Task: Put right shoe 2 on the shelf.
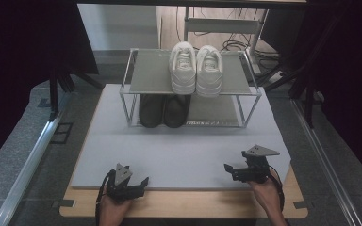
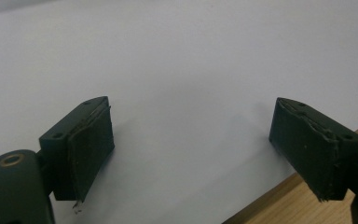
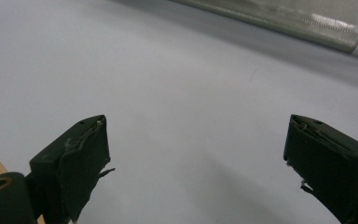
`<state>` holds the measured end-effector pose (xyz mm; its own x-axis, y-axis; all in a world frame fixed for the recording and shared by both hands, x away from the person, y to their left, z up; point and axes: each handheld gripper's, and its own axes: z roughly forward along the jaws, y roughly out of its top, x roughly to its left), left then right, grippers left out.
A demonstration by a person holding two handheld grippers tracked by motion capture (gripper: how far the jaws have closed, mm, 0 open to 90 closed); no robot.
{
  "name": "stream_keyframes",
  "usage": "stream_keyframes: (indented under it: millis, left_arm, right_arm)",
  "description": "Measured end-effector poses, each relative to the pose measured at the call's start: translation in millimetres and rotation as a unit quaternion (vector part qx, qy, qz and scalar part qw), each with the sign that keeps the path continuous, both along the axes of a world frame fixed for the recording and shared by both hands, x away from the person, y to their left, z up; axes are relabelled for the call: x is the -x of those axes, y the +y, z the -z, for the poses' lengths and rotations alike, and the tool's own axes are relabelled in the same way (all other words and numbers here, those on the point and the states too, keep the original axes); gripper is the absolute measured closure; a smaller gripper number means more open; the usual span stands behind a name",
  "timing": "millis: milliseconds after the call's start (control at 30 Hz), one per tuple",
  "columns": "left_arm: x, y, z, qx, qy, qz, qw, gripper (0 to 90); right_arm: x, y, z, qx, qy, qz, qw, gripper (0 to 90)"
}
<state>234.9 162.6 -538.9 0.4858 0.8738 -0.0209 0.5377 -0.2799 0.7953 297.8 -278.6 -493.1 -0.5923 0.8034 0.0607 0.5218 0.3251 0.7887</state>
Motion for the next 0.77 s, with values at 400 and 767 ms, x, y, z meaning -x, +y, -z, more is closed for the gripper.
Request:
stream_keyframes:
  millis: [400,767]
  left_arm:
    - [0.0,0.0,0.1,0.001,-0.001,0.0,1.0,13.5]
    - [0.1,-0.4,0.3,0.002,-0.001,-0.001,1.0,13.5]
  right_arm:
    - [9.3,0.8,35.7,0.029,0.0,0.016,0.9994,5.8]
    - [15.9,2.9,43.9,0.016,-0.034,0.031,0.9988,3.1]
